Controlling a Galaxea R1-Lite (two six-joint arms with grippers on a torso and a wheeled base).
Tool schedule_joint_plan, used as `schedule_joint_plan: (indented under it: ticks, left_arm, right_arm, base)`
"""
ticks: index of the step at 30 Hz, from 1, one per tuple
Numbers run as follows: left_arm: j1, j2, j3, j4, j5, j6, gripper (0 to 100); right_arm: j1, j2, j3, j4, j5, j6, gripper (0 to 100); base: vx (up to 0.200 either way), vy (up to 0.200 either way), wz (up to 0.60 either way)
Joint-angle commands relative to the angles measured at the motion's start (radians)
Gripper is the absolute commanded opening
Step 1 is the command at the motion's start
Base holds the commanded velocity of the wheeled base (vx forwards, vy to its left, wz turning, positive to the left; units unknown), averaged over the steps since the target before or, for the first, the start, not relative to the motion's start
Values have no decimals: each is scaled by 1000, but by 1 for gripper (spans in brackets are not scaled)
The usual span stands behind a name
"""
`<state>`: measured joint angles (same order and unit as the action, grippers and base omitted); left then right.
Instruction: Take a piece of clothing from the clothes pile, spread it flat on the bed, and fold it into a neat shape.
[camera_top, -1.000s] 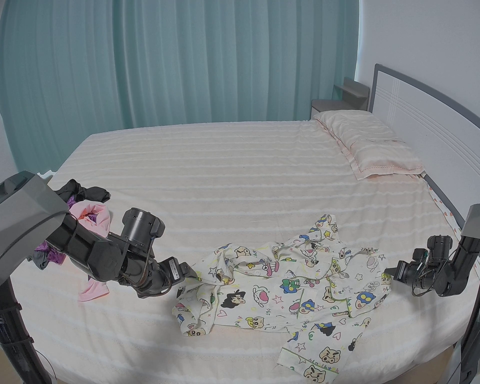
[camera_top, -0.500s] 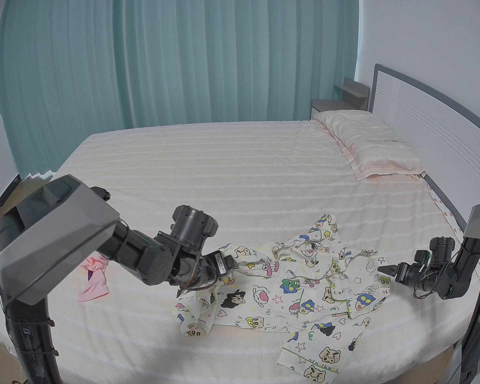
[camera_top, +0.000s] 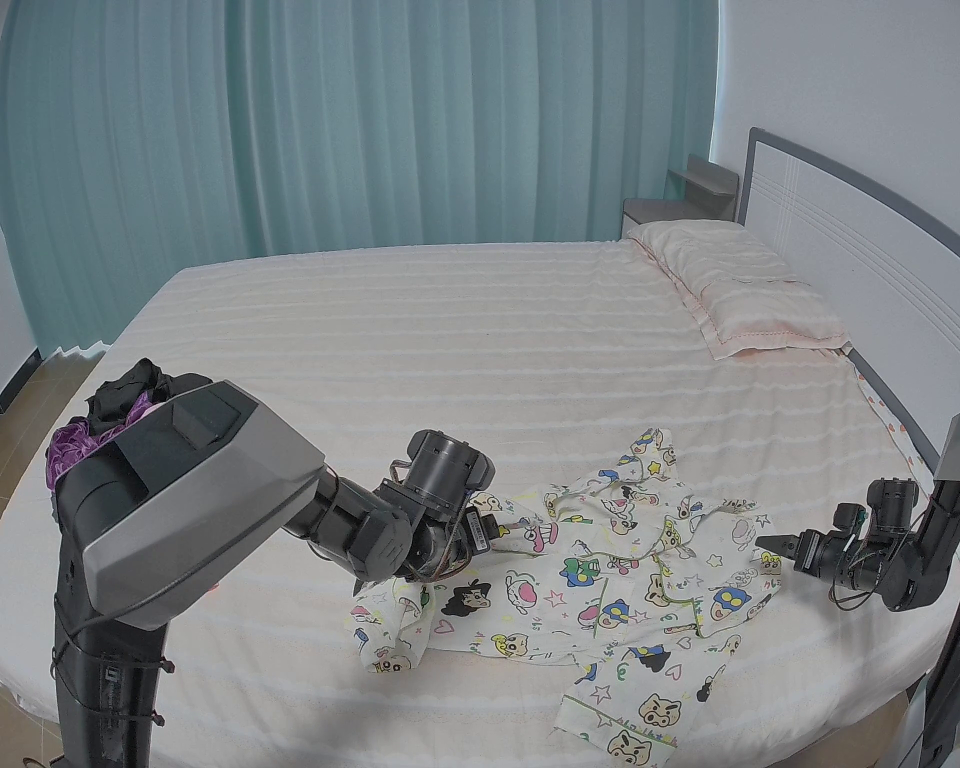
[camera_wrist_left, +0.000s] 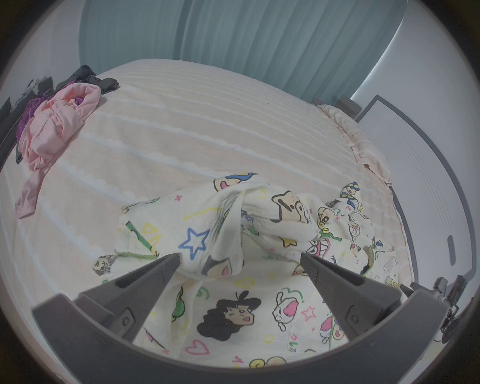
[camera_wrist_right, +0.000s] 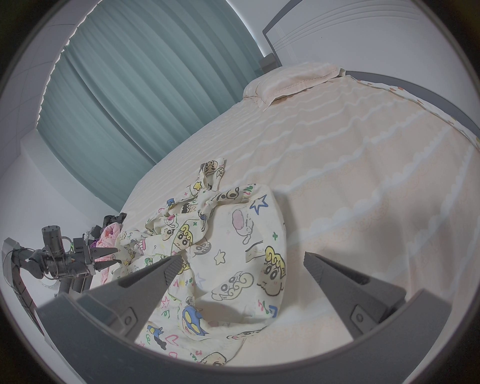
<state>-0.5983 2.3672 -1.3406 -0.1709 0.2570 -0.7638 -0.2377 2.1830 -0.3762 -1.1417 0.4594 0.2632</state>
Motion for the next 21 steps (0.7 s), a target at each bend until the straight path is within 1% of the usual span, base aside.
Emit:
schedule_joint_plan:
  ticks: [1,6,11,12,13,15,19,20,21]
  left_arm:
    - [6,60,-45,8,31,1,0]
    - [9,56,-57,37,36,3,0]
    - [68,12,-121,113,36,17,0]
    - [68,12,-121,113,36,17,0]
    - [98,1,-173,140,36,46,0]
    - [124,1,-236,166,34,66,0]
    - [166,15,-377,252,10,80,0]
    - [169,18,-388,258,8,80,0]
    - [184,41,-448,294,-9,78,0]
  right_arm:
    - [3,-2,2,-1,1,1,100]
    - [3,1,3,-1,1,1,100]
    - [3,4,3,0,1,1,100]
    - [3,4,3,0,1,1,100]
    - [3,4,5,0,1,1,100]
    - [3,4,5,0,1,1,100]
    - [3,9,5,0,1,1,100]
    - [3,11,5,0,1,1,100]
    - [3,17,5,0,1,1,100]
  base:
    - [0,0,0]
    - [0,0,0]
    - [0,0,0]
    - [0,0,0]
    - [0,0,0]
    - [0,0,0]
    - [0,0,0]
    - [0,0,0]
    - [0,0,0]
